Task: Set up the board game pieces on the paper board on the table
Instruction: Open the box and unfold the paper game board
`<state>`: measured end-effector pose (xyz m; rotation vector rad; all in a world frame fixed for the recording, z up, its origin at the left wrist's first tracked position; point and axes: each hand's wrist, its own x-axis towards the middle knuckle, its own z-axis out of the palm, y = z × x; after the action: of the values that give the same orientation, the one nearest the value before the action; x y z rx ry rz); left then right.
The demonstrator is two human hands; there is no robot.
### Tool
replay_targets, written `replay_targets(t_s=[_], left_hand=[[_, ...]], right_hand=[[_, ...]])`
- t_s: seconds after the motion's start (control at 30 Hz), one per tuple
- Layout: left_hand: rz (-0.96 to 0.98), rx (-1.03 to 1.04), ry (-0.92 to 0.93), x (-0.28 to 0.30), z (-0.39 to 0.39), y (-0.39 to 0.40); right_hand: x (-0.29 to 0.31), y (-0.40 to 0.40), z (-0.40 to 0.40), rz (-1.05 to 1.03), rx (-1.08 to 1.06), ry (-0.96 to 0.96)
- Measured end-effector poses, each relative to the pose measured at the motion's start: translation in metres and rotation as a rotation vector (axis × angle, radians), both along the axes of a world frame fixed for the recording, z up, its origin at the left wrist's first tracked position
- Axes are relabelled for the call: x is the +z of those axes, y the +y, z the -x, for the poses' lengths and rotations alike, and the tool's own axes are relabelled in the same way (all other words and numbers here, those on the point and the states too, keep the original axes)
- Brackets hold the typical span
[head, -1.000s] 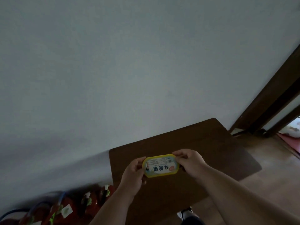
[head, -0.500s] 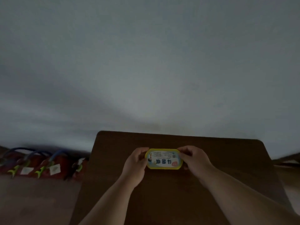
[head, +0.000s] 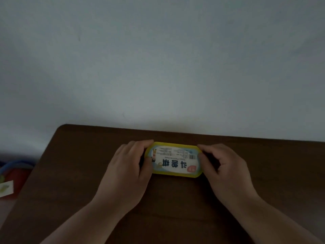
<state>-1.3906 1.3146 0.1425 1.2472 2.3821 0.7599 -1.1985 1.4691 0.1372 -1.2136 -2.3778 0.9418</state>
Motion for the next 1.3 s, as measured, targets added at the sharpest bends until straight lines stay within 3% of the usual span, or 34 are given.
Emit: replay_targets(t_s=[0.3, 0.43, 0.57, 0.73, 0.93, 1.07, 1.3], left_hand=[[-0.148, 0.022, 0.073, -0.023, 0.008, -0.001], [-0.227, -0.036, 0.062, -0.024, 0.006, -0.006], [-0.163, -0.152, 0.120, -0.016, 0.001, -0.013], [-0.091, -0.144, 0.224, -0.014, -0.010, -0.009], [-0.282, -0.045, -0.046, -0.015, -0.015, -0.013], [-0.459, 0.083, -0.172, -0.012, -0.004, -0.027], [-0.247, 0.250, 0.130, -0.009, 0.086, -0.082]], right_hand=[[-0.010, -0.001, -0.005, -0.189, 0.072, -0.043], [-0.001, -0.002, -0.007, -0.115, 0.111, -0.015], [0.005, -0.012, -0.017, -0.062, 0.250, -0.109], [0.003, -0.015, -0.017, -0.116, 0.252, -0.102], [-0.003, -0.018, -0.022, -0.074, 0.180, 0.037], [-0.008, -0.015, -0.020, -0.101, 0.181, 0.031], [-0.013, -0.016, -0.012, -0.140, 0.221, 0.031]])
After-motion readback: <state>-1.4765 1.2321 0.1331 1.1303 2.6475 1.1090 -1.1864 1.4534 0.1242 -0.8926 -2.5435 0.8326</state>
